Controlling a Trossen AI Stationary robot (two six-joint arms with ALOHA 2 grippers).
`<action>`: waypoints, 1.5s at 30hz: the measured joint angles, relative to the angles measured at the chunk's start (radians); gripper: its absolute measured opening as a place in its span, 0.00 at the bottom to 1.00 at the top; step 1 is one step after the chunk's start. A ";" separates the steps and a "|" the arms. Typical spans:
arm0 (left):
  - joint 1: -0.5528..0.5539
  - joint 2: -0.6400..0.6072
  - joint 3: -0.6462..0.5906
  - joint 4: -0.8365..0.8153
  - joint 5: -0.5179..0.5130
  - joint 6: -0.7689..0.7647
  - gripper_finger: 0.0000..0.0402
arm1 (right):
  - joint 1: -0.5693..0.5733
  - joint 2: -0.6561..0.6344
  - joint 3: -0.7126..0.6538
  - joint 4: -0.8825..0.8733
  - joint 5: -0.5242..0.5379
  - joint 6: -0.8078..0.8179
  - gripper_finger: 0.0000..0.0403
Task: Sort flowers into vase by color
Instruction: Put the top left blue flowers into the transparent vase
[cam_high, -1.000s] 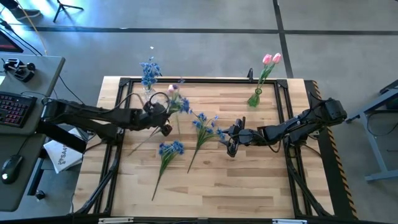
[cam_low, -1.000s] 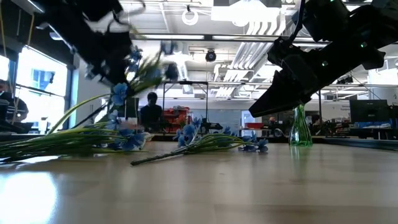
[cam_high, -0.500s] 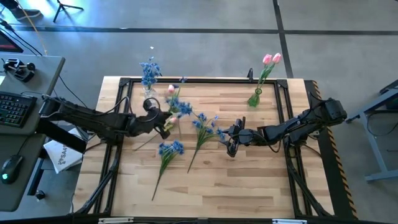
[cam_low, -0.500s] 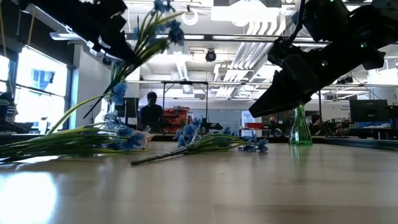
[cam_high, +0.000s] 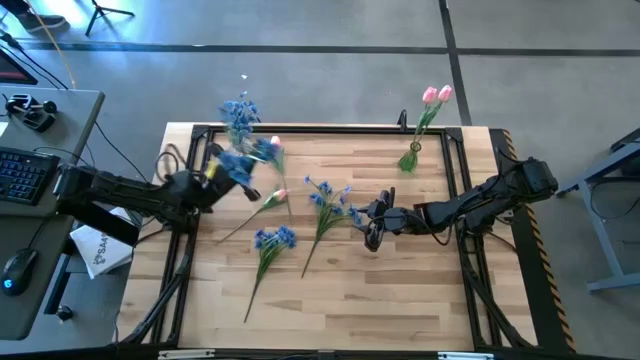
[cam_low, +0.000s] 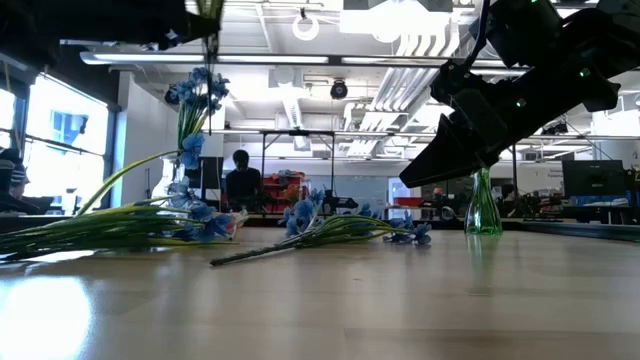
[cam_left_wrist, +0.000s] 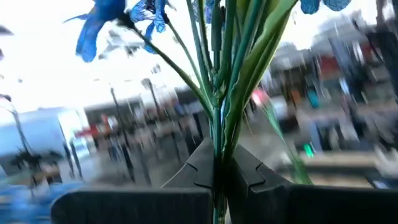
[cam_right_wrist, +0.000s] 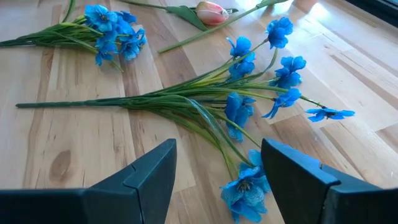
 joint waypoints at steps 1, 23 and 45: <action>0.021 -0.016 -0.030 0.056 0.029 0.018 0.00 | 0.000 0.000 0.000 0.000 0.000 0.000 0.58; 0.394 -0.096 -0.113 0.027 -0.059 0.029 0.00 | 0.000 0.000 0.000 0.045 0.003 -0.015 0.58; 0.453 -0.116 0.064 -0.676 -0.209 -0.408 0.38 | 0.000 0.000 0.000 0.045 0.002 -0.008 0.58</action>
